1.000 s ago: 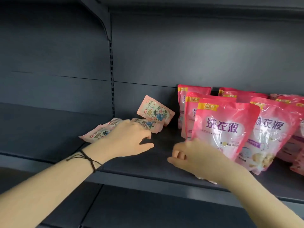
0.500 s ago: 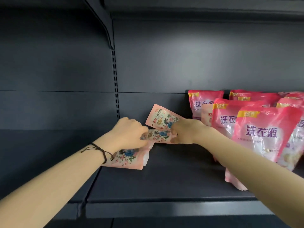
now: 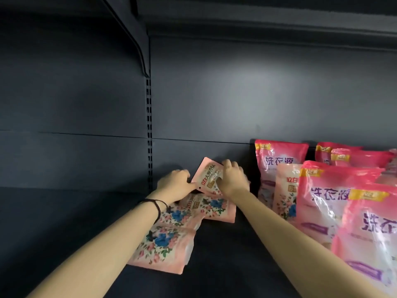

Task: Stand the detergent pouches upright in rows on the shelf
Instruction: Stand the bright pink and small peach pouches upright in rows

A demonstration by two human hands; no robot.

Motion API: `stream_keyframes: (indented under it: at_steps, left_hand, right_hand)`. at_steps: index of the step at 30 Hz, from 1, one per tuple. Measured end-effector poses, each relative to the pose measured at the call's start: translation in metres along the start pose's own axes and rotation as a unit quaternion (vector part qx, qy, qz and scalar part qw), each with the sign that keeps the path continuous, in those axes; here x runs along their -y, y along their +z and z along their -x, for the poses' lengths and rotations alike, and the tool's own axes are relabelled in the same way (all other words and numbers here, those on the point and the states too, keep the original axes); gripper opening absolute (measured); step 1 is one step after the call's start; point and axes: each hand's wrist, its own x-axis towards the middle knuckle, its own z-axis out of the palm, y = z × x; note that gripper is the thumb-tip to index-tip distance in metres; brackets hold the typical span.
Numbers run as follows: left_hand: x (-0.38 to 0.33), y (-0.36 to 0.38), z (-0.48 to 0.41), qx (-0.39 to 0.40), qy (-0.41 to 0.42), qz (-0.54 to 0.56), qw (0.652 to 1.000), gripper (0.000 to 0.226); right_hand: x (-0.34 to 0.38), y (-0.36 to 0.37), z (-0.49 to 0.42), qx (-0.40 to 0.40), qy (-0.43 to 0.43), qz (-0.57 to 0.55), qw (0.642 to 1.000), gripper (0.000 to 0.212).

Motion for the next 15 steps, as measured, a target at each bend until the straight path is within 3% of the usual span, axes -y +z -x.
stream_keyframes:
  at_steps: [2, 6, 10, 12, 15]
  left_hand:
    - [0.001, 0.008, -0.013, 0.005, -0.036, 0.069, 0.997, 0.052]
    - [0.004, 0.022, -0.028, 0.021, -0.053, 0.103, 0.993, 0.043]
    - [0.003, 0.033, -0.034, 0.019, -0.048, 0.16, 0.986, 0.024]
    - [0.002, 0.035, -0.035, 0.008, -0.063, 0.169, 0.984, 0.018]
    - [0.003, 0.032, -0.034, -0.028, -0.103, 0.134, 0.985, 0.028]
  right_hand:
    - [-0.003, 0.011, -0.005, -0.02, 0.011, -0.016, 1.0, 0.048]
    - [-0.005, 0.019, -0.014, -0.062, 0.007, -0.014, 0.998, 0.044]
    - [-0.003, 0.015, -0.02, -0.034, -0.003, 0.005, 0.999, 0.03]
    - [-0.002, 0.014, -0.02, -0.012, 0.013, -0.056, 0.998, 0.029]
    - [-0.006, 0.01, -0.021, -0.035, 0.047, -0.183, 0.981, 0.024]
